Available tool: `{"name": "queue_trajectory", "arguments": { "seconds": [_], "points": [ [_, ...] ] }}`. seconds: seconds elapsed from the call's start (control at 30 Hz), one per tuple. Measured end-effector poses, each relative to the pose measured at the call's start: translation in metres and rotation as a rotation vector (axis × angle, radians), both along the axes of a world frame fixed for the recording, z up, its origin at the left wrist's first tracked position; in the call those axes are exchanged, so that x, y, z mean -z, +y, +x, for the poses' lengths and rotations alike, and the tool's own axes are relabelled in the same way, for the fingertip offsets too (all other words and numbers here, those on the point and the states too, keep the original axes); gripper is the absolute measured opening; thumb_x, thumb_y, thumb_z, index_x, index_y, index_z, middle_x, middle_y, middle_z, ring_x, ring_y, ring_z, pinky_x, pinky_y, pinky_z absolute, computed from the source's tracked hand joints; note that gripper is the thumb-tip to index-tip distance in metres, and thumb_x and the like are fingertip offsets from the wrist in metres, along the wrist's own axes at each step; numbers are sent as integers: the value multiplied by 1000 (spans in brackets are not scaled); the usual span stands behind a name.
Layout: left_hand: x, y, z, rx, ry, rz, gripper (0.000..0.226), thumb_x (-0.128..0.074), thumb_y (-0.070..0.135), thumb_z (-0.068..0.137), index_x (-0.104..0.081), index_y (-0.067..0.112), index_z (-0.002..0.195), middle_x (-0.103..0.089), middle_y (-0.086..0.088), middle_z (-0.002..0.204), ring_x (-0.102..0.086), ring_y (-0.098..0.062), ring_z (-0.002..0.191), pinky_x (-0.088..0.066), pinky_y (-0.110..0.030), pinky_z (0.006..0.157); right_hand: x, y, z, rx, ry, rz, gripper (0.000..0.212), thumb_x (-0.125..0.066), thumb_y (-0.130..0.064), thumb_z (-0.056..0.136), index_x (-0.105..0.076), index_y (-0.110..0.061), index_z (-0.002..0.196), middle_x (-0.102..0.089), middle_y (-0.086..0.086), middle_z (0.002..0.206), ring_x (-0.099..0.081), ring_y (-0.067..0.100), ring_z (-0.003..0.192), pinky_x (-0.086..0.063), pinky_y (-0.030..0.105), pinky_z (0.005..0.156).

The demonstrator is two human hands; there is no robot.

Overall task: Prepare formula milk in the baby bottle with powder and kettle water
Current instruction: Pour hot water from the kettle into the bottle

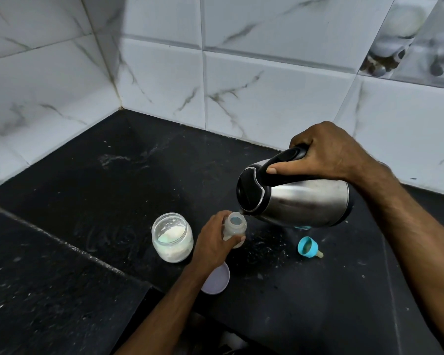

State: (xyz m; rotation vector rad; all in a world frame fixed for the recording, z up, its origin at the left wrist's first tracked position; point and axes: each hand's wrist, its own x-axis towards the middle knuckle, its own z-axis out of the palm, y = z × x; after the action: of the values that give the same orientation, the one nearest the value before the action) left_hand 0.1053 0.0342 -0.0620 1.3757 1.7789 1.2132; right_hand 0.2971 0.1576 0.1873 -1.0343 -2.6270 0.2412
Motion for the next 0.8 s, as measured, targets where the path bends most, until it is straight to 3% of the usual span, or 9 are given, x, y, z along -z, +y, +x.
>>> {"name": "queue_trajectory", "arguments": {
  "seconds": [0.2,0.5,0.8],
  "points": [
    [-2,-1,1,1,4,6,50,-77,45,71,-56,41,116,-63,17,115,-62,-3,108,-54,-41,95,-1,-2,-3,-9,-19,25,82,-50,-91,54,-62,-10,59,-54,8,50,-52,28,56,-42,40,53],
    [-1,-1,1,3,20,1,49,-76,44,71,-55,43,115,-62,16,114,-61,-1,108,-54,-41,96,-4,-5,-5,-12,-34,2,76,-52,-89,53,-61,-15,56,-54,5,48,-53,24,54,-39,35,52],
    [-1,0,1,-3,19,2,48,-77,42,72,-54,44,114,-63,15,114,-61,-1,106,-54,-40,95,-7,-7,-7,-8,-57,4,77,-53,-91,53,-63,-15,58,-55,4,50,-54,24,55,-45,40,54]
  ]
}}
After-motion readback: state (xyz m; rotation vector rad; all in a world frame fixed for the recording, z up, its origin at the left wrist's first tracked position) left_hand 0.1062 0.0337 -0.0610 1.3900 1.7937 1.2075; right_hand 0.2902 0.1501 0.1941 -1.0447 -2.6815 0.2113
